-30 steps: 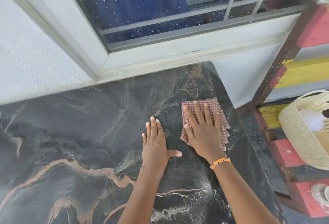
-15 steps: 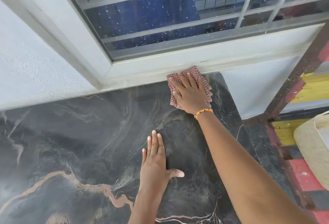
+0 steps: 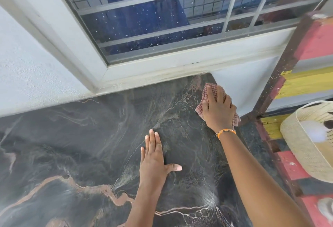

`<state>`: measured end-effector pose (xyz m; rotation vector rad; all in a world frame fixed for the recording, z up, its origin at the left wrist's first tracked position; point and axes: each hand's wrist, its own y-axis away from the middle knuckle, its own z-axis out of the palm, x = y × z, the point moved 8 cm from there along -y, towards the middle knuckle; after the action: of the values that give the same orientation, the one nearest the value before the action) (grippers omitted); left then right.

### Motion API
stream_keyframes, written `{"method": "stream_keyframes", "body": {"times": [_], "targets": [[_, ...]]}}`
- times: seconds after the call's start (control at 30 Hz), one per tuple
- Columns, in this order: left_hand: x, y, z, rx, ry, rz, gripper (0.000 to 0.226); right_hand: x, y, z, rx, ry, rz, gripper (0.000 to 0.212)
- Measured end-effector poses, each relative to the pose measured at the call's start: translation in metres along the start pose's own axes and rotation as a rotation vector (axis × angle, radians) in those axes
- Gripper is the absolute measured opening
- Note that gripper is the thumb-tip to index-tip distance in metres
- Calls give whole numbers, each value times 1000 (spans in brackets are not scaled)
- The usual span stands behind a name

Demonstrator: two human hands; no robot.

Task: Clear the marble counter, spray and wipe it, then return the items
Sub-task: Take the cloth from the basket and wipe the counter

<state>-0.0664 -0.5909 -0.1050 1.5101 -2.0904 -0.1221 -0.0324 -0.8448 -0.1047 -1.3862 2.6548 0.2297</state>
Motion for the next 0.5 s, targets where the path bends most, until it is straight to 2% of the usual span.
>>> {"method": "stream_keyframes", "body": {"times": [0.3, 0.5], "targets": [[2, 5, -6, 59, -2, 11, 121, 55, 163, -2, 8, 109, 97, 53], [-8, 59, 9, 143, 45, 82, 110, 53, 183, 9, -23, 73, 154, 57]]}}
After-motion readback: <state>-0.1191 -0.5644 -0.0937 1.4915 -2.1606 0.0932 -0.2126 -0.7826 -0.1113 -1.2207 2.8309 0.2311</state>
